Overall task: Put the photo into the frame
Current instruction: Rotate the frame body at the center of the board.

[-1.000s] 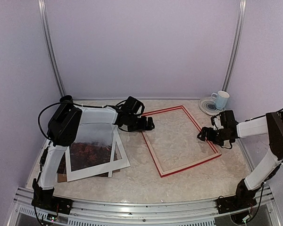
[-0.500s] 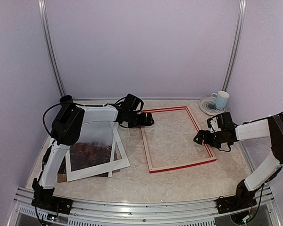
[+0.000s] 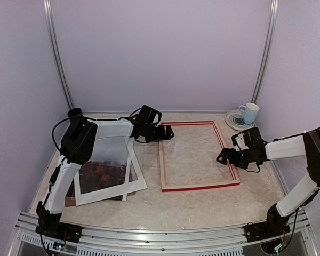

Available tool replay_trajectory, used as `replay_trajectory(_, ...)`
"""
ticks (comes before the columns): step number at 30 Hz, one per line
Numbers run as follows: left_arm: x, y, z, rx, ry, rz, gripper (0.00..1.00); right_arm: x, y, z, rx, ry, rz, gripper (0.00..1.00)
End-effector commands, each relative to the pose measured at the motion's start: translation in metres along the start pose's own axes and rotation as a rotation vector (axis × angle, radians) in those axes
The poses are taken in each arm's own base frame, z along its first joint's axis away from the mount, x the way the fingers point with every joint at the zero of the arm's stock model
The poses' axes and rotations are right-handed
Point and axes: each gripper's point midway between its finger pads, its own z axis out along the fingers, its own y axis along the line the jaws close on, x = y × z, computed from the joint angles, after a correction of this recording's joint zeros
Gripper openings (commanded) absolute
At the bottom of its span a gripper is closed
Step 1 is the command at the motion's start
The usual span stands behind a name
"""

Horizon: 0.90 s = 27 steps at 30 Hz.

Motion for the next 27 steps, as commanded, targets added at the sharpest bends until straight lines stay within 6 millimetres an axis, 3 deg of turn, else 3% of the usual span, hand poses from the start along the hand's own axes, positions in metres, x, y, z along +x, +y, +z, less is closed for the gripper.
replay_trajectory(1, -0.004, -0.008, 0.008, 0.062, -0.015, 0.016, 0.99, 0.007, 0.017, -0.002, -0.063, 0.018, -0.003, 0.99)
replay_trajectory(17, -0.029, 0.004, 0.001, 0.037, -0.097, 0.014, 0.99, -0.006, 0.016, -0.01, -0.028, -0.02, -0.02, 0.99)
replay_trajectory(24, -0.067, -0.005, -0.034, 0.047, -0.199, 0.037, 0.99, -0.026, 0.011, -0.032, 0.053, -0.095, -0.031, 0.99)
replay_trajectory(27, -0.072, -0.009, -0.046, 0.044, -0.215, 0.047, 0.99, -0.038, 0.009, -0.045, 0.102, -0.136, -0.039, 0.99)
